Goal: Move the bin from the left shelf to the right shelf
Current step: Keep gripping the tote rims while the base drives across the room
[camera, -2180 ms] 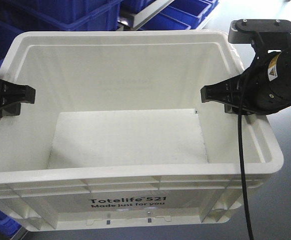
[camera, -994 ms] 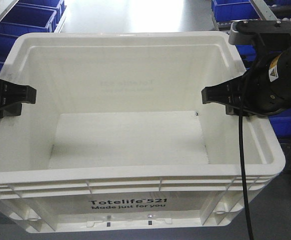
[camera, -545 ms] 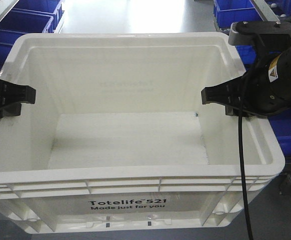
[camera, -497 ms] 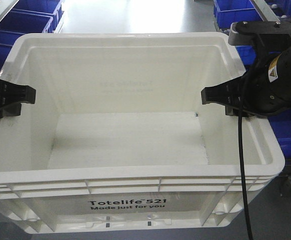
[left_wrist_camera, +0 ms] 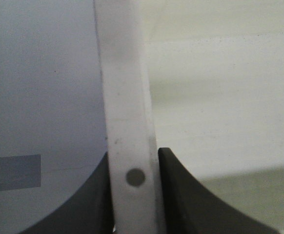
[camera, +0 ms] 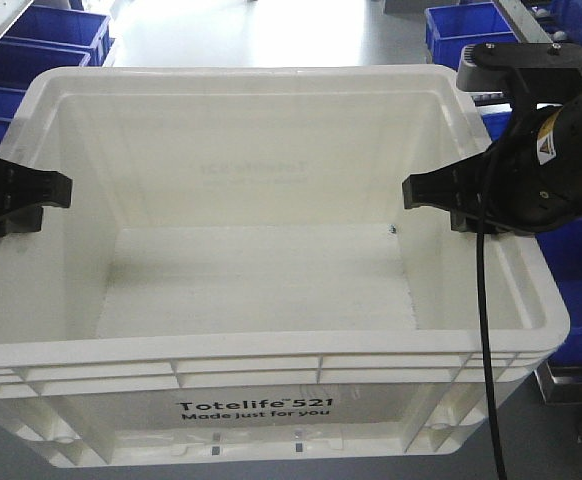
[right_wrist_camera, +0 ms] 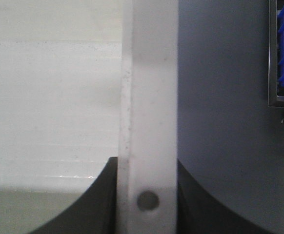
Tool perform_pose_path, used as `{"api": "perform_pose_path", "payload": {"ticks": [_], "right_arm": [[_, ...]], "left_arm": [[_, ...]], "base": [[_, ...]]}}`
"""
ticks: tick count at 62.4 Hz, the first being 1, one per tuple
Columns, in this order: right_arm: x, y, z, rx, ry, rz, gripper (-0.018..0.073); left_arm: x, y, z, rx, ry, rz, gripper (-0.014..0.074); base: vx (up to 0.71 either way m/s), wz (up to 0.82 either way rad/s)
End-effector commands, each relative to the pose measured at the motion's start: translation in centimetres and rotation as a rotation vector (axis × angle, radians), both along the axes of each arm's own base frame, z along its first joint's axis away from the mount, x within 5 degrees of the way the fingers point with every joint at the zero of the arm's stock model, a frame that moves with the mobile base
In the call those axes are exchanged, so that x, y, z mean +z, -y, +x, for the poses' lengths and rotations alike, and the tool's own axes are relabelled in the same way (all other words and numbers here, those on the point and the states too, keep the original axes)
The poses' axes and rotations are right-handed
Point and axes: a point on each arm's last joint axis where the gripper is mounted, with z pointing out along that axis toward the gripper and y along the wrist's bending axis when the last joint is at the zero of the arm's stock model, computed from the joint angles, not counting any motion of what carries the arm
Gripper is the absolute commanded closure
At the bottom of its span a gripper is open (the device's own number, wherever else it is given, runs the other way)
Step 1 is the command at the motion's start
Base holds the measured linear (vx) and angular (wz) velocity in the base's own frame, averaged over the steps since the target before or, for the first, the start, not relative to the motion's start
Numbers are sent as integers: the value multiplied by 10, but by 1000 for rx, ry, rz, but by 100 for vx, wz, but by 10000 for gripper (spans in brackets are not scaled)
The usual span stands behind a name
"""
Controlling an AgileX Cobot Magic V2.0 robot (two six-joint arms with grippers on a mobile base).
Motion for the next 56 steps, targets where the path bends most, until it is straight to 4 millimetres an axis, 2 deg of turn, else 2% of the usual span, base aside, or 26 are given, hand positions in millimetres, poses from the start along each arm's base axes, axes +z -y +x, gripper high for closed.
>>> {"api": "perform_pose_path", "payload": {"ticks": [1,56], "right_arm": [[28,17,1,-18,182,-76,477],[28,17,1,-18,181,-76,477]], "left_arm": [[24,-9,-5,-1,142,46,468],[24,-9,-5,-1,142,46,468]], "base": [[35,-4],[35,-3]]}}
